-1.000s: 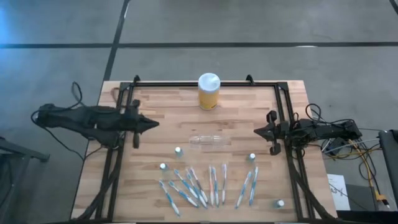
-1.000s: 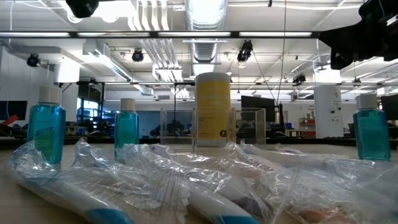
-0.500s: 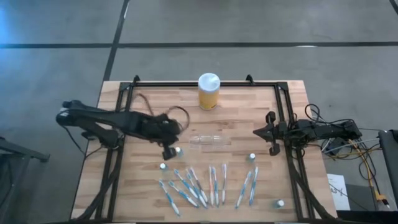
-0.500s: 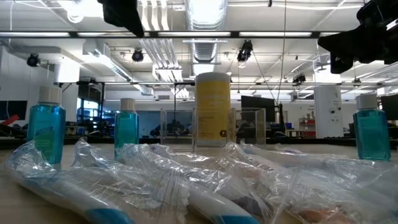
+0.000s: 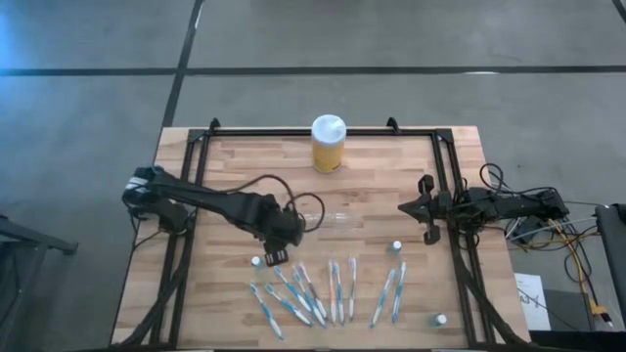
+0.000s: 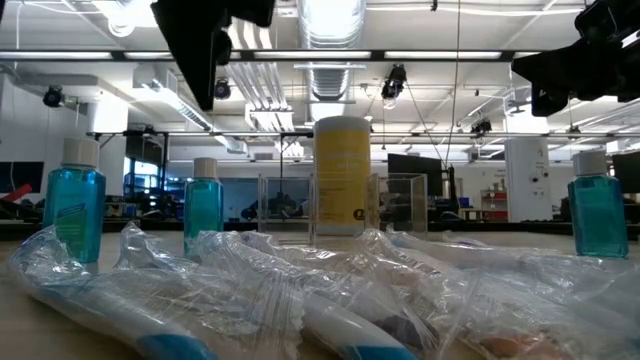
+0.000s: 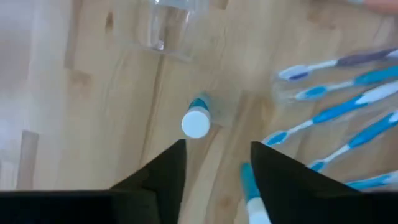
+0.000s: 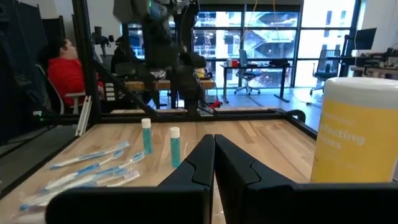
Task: Pick & Place toothbrushing station
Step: Put the blue mouthwash into the transparent organizer
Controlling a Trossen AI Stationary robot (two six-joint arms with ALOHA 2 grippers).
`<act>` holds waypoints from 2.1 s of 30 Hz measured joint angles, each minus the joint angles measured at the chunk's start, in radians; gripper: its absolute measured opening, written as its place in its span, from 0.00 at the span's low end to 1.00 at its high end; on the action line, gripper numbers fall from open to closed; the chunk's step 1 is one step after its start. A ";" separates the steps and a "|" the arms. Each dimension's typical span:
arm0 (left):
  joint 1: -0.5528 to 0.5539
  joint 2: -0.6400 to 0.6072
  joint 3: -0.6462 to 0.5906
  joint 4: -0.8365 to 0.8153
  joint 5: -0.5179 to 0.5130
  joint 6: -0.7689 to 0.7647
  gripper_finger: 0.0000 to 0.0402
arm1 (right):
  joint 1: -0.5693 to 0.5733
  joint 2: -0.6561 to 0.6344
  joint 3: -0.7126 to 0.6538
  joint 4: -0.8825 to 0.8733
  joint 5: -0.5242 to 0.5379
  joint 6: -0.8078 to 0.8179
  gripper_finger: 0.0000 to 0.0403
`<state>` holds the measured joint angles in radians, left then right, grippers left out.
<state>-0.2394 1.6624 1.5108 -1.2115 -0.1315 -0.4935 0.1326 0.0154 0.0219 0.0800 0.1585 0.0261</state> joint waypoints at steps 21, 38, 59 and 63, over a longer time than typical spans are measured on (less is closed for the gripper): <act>0.020 0.057 -0.125 0.095 -0.057 0.068 0.61 | 0.000 0.000 0.000 -0.023 0.000 -0.008 0.02; 0.035 0.056 -0.159 0.181 -0.015 0.143 0.61 | 0.000 0.000 0.000 -0.018 0.057 -0.029 0.02; 0.037 0.055 -0.189 0.210 -0.023 0.137 0.60 | 0.000 0.000 0.000 -0.018 0.057 -0.026 0.02; 0.037 0.055 -0.189 0.210 -0.023 0.137 0.55 | 0.000 0.000 0.000 -0.018 0.057 -0.026 0.02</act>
<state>-0.2027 1.7176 1.3216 -1.0017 -0.1547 -0.3565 0.1326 0.0154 0.0223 0.0624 0.2153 -0.0002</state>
